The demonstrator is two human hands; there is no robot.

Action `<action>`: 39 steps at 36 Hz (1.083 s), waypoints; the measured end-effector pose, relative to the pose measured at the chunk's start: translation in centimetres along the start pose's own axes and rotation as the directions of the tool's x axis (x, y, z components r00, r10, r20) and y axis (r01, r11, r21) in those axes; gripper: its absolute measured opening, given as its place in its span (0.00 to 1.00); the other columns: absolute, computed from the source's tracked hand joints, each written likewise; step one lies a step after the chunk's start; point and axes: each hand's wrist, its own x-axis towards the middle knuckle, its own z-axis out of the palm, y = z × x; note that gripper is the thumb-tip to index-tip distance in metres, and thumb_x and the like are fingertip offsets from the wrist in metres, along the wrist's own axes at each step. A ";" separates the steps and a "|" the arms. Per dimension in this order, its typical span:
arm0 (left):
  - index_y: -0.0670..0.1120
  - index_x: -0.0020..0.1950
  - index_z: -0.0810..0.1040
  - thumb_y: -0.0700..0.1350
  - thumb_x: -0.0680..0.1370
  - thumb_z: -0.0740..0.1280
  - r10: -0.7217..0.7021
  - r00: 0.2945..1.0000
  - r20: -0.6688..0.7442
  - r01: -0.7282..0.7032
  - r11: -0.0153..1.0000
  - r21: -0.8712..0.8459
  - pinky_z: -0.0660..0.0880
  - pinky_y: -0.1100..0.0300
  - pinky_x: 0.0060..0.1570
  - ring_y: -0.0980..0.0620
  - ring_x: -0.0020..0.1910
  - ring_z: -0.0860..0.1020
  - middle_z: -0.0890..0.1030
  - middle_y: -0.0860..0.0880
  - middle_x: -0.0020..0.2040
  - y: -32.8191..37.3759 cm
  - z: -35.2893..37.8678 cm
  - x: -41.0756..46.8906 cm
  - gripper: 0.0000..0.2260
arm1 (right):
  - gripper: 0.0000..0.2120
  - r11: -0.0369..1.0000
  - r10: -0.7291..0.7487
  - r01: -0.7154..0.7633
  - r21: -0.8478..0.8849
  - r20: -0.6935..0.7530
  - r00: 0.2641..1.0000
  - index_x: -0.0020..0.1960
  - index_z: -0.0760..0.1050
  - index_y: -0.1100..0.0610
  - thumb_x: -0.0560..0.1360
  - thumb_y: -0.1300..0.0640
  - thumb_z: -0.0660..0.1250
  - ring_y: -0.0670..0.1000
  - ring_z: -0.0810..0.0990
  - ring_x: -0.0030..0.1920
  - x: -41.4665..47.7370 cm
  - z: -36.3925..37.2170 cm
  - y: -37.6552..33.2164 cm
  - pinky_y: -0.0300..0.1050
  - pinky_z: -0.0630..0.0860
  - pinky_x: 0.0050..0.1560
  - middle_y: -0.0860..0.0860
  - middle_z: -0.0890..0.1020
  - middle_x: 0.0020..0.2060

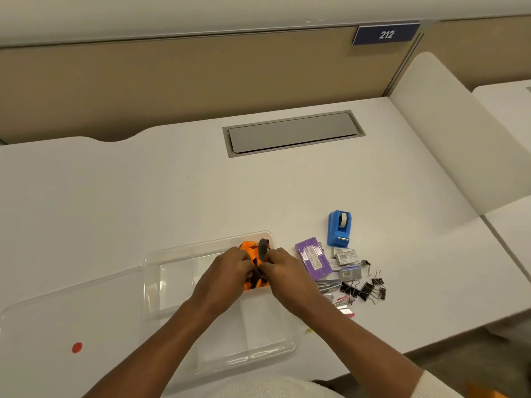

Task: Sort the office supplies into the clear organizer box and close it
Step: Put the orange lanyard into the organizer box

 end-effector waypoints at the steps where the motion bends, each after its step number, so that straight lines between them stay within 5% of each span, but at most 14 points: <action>1: 0.48 0.45 0.86 0.38 0.74 0.72 -0.004 0.999 0.035 0.003 1.000 0.024 0.79 0.57 0.41 0.52 0.43 0.78 0.82 0.51 0.44 0.0 0.3 0.0 0.06 | 0.10 0.999 -0.010 0.011 -0.034 0.028 1.000 0.58 0.81 0.60 0.78 0.63 0.68 0.57 0.78 0.53 0.1 0.3 -0.2 0.50 0.77 0.45 0.58 0.81 0.51; 5: 0.46 0.43 0.82 0.38 0.76 0.67 -0.050 0.989 0.138 0.042 0.997 0.061 0.72 0.60 0.38 0.52 0.41 0.76 0.80 0.50 0.43 0.3 0.8 0.5 0.06 | 0.11 0.995 -0.064 0.066 -0.068 0.032 0.997 0.50 0.85 0.62 0.68 0.64 0.79 0.58 0.83 0.49 0.5 0.8 -0.7 0.48 0.83 0.39 0.58 0.85 0.46; 8: 0.53 0.38 0.72 0.41 0.77 0.68 -0.044 0.980 0.194 0.028 0.996 0.082 0.62 0.71 0.34 0.56 0.37 0.73 0.76 0.53 0.38 0.8 0.2 1.4 0.11 | 0.14 0.997 -0.037 0.040 -0.073 0.052 0.998 0.60 0.81 0.64 0.75 0.64 0.73 0.60 0.80 0.59 0.9 1.1 -0.6 0.53 0.81 0.53 0.61 0.82 0.57; 11: 0.50 0.35 0.72 0.41 0.75 0.68 -0.051 0.971 0.234 0.029 0.995 0.097 0.74 0.64 0.38 0.52 0.37 0.78 0.78 0.50 0.37 1.1 -0.6 1.9 0.11 | 0.15 0.998 -0.039 0.042 -0.045 0.060 0.997 0.64 0.78 0.63 0.78 0.65 0.67 0.59 0.78 0.59 0.3 1.0 -0.1 0.52 0.78 0.56 0.60 0.81 0.59; 13: 0.48 0.36 0.76 0.43 0.75 0.67 -0.084 0.968 0.237 0.050 0.988 0.146 0.78 0.58 0.40 0.51 0.36 0.77 0.79 0.49 0.37 1.3 -1.2 2.0 0.08 | 0.14 0.999 -0.033 0.033 0.002 0.005 0.999 0.63 0.79 0.60 0.78 0.66 0.66 0.58 0.78 0.57 -0.6 0.4 0.2 0.51 0.78 0.54 0.58 0.81 0.58; 16: 0.49 0.35 0.74 0.46 0.76 0.64 -0.160 0.966 0.203 0.101 0.956 0.277 0.69 0.57 0.32 0.51 0.34 0.73 0.77 0.50 0.36 2.1 -2.3 2.2 0.09 | 0.13 0.997 0.034 -0.025 0.076 -0.129 0.991 0.63 0.81 0.57 0.80 0.63 0.67 0.54 0.80 0.56 -2.2 -0.7 1.0 0.49 0.81 0.53 0.54 0.83 0.57; 19: 0.51 0.41 0.76 0.49 0.79 0.63 -0.197 0.974 0.108 0.152 0.931 0.332 0.69 0.57 0.34 0.49 0.38 0.79 0.81 0.52 0.40 3.2 -3.1 2.9 0.08 | 0.09 0.958 0.226 -0.158 0.240 -0.288 0.931 0.57 0.85 0.56 0.79 0.61 0.71 0.51 0.83 0.49 -3.6 -1.8 2.1 0.47 0.83 0.49 0.51 0.86 0.50; 24: 0.52 0.45 0.78 0.55 0.80 0.65 -0.132 0.991 0.038 0.123 0.978 0.171 0.75 0.56 0.39 0.48 0.42 0.81 0.83 0.53 0.43 5.7 -3.1 5.4 0.09 | 0.06 0.825 0.527 -0.385 0.414 -0.319 0.788 0.51 0.86 0.58 0.76 0.64 0.72 0.51 0.83 0.43 -4.9 -2.3 5.6 0.52 0.82 0.45 0.52 0.86 0.45; 30: 0.47 0.53 0.83 0.53 0.77 0.72 -0.116 0.980 0.163 0.129 0.989 -0.072 0.78 0.54 0.51 0.49 0.51 0.81 0.84 0.49 0.52 8.9 -0.7 9.6 0.10 | 0.18 0.719 0.675 -0.614 0.326 -0.119 0.728 0.61 0.82 0.54 0.75 0.47 0.75 0.50 0.83 0.52 -4.8 -0.8 8.8 0.43 0.78 0.49 0.50 0.85 0.54; 35: 0.43 0.53 0.75 0.48 0.78 0.72 -0.405 0.861 0.309 0.477 0.854 -0.207 0.74 0.58 0.39 0.46 0.50 0.79 0.79 0.46 0.49 11.8 1.5 12.3 0.11 | 0.18 0.686 0.710 -0.647 0.333 -0.111 0.696 0.59 0.82 0.54 0.74 0.46 0.76 0.50 0.83 0.49 -4.1 -0.4 9.4 0.40 0.75 0.47 0.50 0.87 0.51; 39: 0.40 0.68 0.71 0.46 0.81 0.67 -0.536 0.704 0.467 0.702 0.628 -0.337 0.74 0.58 0.44 0.44 0.61 0.78 0.75 0.41 0.64 13.3 3.1 13.3 0.19 | 0.12 0.691 0.707 -0.649 0.318 -0.109 0.699 0.58 0.82 0.54 0.76 0.52 0.73 0.52 0.84 0.50 -3.2 -0.7 9.4 0.45 0.79 0.51 0.50 0.87 0.50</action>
